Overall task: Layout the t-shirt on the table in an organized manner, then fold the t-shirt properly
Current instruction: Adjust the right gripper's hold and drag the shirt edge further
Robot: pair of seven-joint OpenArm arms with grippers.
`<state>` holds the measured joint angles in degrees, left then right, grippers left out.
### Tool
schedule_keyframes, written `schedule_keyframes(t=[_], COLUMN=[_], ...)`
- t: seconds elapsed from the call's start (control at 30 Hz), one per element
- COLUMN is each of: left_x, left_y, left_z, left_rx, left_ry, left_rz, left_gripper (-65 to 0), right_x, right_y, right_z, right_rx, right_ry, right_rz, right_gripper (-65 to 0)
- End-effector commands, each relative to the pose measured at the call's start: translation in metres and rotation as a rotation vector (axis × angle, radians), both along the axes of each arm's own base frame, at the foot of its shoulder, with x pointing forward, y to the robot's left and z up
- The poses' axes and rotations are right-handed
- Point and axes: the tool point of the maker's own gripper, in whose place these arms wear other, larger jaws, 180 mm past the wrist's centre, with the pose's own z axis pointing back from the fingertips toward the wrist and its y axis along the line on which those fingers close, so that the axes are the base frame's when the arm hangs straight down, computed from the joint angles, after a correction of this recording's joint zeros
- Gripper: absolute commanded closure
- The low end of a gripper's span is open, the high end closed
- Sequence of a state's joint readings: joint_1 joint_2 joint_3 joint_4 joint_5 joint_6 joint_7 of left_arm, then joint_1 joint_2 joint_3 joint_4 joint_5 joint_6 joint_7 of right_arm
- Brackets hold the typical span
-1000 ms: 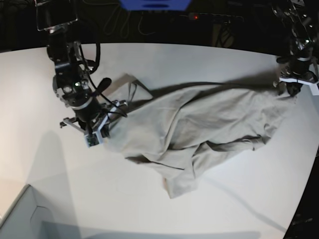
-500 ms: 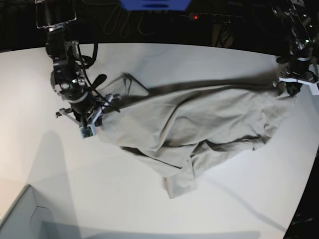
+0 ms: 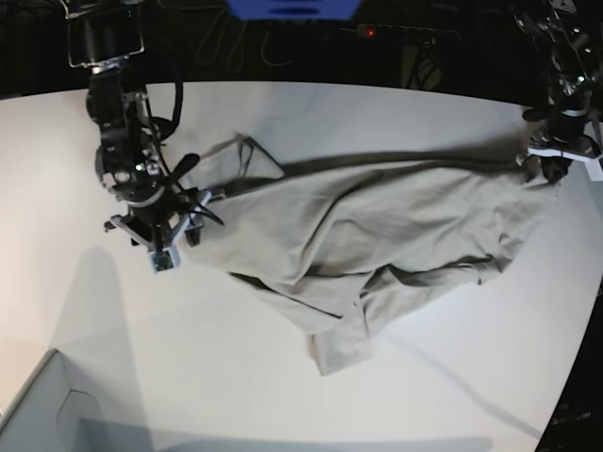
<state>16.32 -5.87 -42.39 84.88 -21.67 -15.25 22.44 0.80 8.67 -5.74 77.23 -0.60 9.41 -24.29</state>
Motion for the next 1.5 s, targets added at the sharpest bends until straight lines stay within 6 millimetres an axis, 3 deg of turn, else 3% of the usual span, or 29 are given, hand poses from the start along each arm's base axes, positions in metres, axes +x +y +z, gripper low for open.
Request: schedule_keyframes(t=[0.0,0.17,0.37,0.47,0.57,0.63,0.73,0.93,1.07,1.13,1.23,1.47], left_x=[0.008,0.008,0.008,0.008,0.008,0.008,0.008,0.008,0.008,0.008,0.007,0.007], left_y=[0.008,0.008,0.008,0.008,0.008,0.008,0.007,0.007,0.007,0.007,0.007,0.007], left_z=[0.017,0.017,0.017,0.017,0.017,0.017,0.017,0.017,0.017,0.017,0.016,0.016], left_rx=[0.035,0.037,0.035,0.035,0.035,0.035,0.034,0.033,0.034,0.034,0.034,0.034], left_ry=[-0.052,-0.052,-0.052,-0.052,-0.052,-0.052,-0.052,-0.050,-0.052,-0.052,-0.050,-0.050], left_rz=[-0.002,-0.003,-0.002,-0.002,-0.002,-0.002,-0.002,-0.002,-0.002,-0.002,-0.002,-0.002], left_gripper=[0.0,0.0,0.0,0.0,0.0,0.0,0.0,0.0,0.0,0.0,0.0,0.0], right_x=[0.012,0.014,0.010,0.009,0.010,0.010,0.008,-0.002,-0.022,-0.033,-0.047,-0.059], right_y=[-0.003,-0.008,-0.008,-0.006,-0.006,-0.007,-0.004,0.004,0.006,0.008,0.007,0.008], right_z=[0.009,-0.009,-0.014,-0.016,-0.014,-0.012,0.000,0.057,0.051,0.041,0.026,0.018], right_rx=[0.002,-0.002,0.000,-0.001,0.000,0.002,0.006,0.003,0.002,0.001,0.001,0.002], right_ry=[-0.036,0.018,0.032,0.036,0.032,0.026,-0.011,-0.162,-0.138,-0.106,-0.062,-0.037], right_rz=[-0.005,-0.019,-0.019,-0.012,-0.011,-0.015,-0.008,0.028,0.037,0.044,0.041,0.043], right_gripper=[-27.7,-28.1,-26.5,-17.8,0.0,0.0,0.0,0.0,0.0,-2.7,-13.6,-34.1])
